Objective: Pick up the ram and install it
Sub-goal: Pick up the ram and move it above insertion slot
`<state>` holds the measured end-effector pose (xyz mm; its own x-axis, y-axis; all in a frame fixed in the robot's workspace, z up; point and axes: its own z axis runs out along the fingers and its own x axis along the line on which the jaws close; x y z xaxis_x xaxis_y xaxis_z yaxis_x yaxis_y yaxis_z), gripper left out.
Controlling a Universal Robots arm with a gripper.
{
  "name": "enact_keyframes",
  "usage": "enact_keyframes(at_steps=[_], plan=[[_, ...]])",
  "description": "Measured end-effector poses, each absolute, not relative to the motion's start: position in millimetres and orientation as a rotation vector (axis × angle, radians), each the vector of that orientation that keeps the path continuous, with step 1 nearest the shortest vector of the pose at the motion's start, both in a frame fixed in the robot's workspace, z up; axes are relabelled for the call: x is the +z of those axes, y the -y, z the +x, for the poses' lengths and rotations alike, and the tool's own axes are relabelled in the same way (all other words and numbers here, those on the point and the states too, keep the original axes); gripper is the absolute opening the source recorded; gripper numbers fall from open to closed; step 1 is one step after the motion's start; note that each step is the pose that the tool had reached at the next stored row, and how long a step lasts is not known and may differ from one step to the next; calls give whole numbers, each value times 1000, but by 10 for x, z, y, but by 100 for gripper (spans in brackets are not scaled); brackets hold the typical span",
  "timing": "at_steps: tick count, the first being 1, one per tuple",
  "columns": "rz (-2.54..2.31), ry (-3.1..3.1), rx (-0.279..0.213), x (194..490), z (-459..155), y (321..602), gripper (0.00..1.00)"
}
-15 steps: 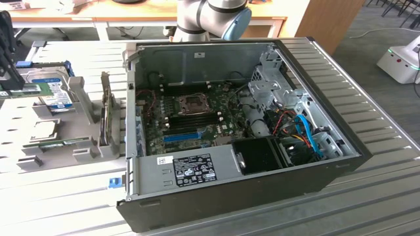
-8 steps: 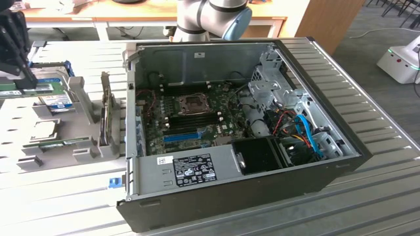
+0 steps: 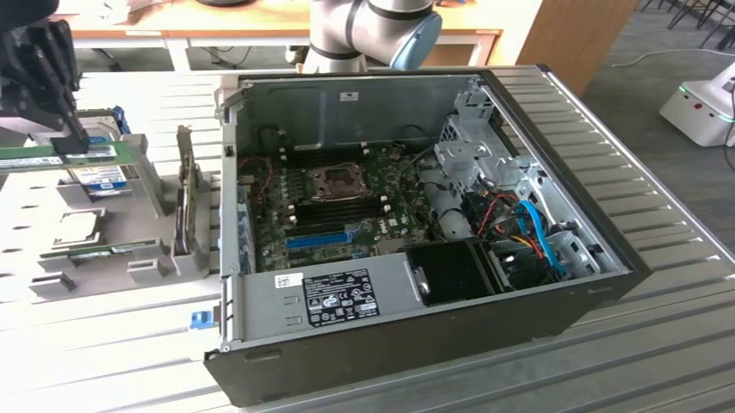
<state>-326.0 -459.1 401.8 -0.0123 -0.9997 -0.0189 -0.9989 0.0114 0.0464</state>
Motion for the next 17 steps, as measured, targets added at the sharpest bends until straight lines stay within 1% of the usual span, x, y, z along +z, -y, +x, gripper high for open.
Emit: enact_keyframes(at_steps=[17], plan=[[2194, 2220, -73, 4018, -2852, 4591, 12]])
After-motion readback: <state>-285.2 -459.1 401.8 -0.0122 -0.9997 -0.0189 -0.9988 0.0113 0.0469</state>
